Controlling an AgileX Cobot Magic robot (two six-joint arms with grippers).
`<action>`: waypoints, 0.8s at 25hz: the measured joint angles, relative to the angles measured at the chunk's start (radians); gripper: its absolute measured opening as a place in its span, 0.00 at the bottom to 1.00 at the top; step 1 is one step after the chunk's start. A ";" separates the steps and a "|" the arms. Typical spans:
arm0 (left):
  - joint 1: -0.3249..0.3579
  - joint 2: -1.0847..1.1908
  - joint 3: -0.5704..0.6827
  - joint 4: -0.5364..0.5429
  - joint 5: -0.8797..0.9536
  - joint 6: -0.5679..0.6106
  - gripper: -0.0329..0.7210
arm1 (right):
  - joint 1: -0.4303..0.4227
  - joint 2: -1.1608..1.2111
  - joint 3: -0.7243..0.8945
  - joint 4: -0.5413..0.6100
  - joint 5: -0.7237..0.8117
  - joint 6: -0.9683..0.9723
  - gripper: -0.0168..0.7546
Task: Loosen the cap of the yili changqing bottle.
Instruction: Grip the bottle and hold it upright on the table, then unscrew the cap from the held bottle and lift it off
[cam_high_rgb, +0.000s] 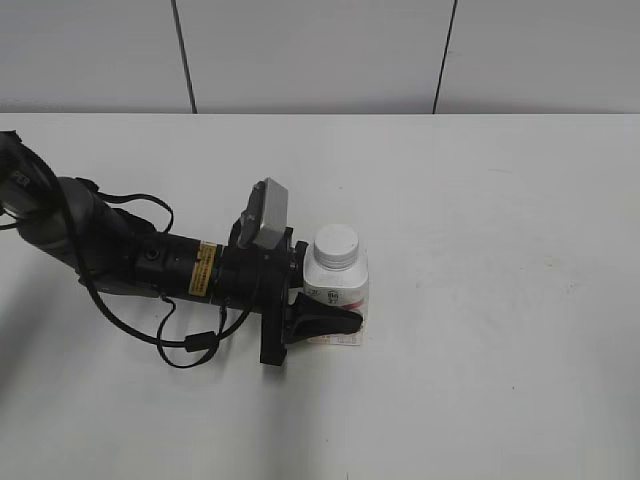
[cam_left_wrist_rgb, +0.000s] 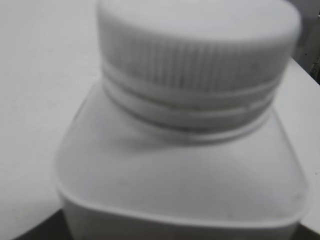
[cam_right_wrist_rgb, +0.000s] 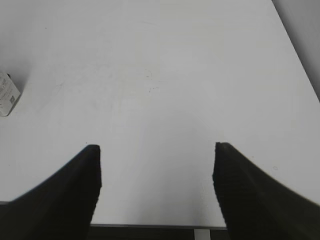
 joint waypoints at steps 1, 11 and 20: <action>0.000 0.000 -0.001 0.002 -0.001 0.000 0.54 | 0.000 0.000 0.000 0.000 0.000 0.000 0.74; 0.000 0.007 -0.004 0.006 -0.020 0.000 0.54 | 0.000 0.000 0.000 0.000 0.000 0.000 0.74; 0.000 0.011 -0.004 -0.003 -0.027 0.000 0.54 | 0.000 0.000 0.000 0.000 0.000 0.000 0.74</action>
